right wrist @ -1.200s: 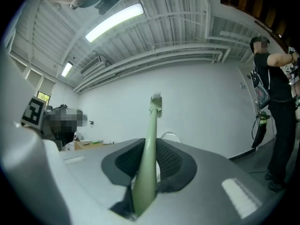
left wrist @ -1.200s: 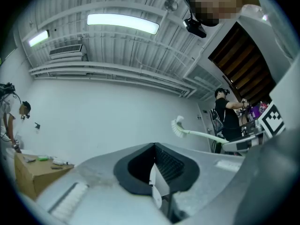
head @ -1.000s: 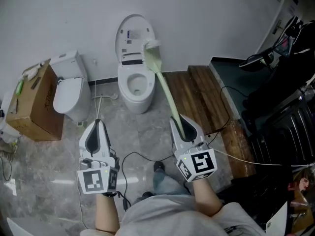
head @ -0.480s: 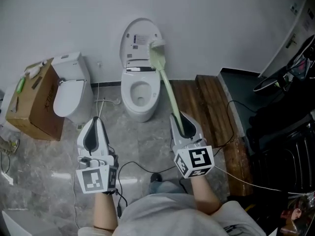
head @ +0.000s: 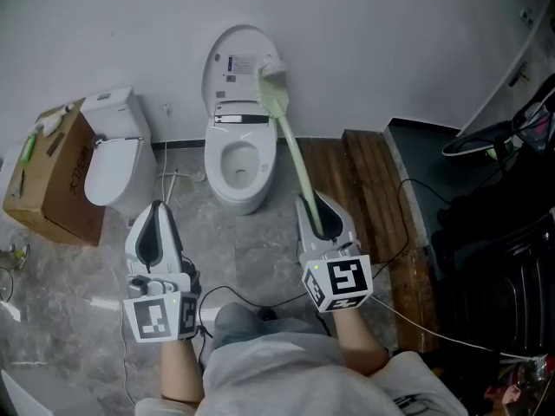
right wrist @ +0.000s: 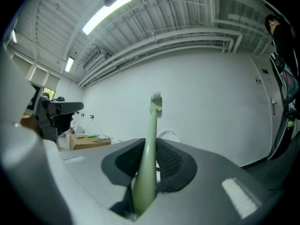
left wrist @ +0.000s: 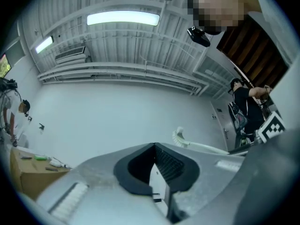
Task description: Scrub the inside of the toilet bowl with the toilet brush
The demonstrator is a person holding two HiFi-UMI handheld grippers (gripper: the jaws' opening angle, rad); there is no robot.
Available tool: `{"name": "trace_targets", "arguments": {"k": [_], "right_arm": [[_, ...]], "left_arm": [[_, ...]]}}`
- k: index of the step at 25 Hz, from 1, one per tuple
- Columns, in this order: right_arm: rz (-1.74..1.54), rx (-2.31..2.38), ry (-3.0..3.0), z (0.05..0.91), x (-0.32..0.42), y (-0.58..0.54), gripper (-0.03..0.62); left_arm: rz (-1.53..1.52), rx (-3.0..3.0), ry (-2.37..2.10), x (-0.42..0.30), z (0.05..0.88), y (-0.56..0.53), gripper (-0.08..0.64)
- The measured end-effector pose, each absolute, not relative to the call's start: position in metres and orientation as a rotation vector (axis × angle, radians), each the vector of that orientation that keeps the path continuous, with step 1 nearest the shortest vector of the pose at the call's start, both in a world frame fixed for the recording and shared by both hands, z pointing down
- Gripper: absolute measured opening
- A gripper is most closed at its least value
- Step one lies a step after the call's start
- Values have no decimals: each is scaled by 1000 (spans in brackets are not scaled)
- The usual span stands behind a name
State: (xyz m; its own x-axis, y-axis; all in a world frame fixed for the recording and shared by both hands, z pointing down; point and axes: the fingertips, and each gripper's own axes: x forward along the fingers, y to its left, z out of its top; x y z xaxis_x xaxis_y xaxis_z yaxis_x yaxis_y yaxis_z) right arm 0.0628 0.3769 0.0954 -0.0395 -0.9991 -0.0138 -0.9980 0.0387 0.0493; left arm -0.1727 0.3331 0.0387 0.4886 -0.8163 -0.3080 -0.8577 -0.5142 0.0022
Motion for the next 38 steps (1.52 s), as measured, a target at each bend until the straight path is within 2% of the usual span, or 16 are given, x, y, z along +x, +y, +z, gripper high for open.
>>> {"name": "trace_targets", "arguments": {"k": [10,24,38], "right_arm": [[-2,2150,-2291,105,74,338,74],[10,2203,-2261,100,90,202,74],[36,2242,-2172,101,88,90,74]], "left_arm": [[381,-2584,1466,-152,46,292,5],[338,-2610,1455,-141,55,146,5],[443,-2685,1447,-150,54,15,5]]}}
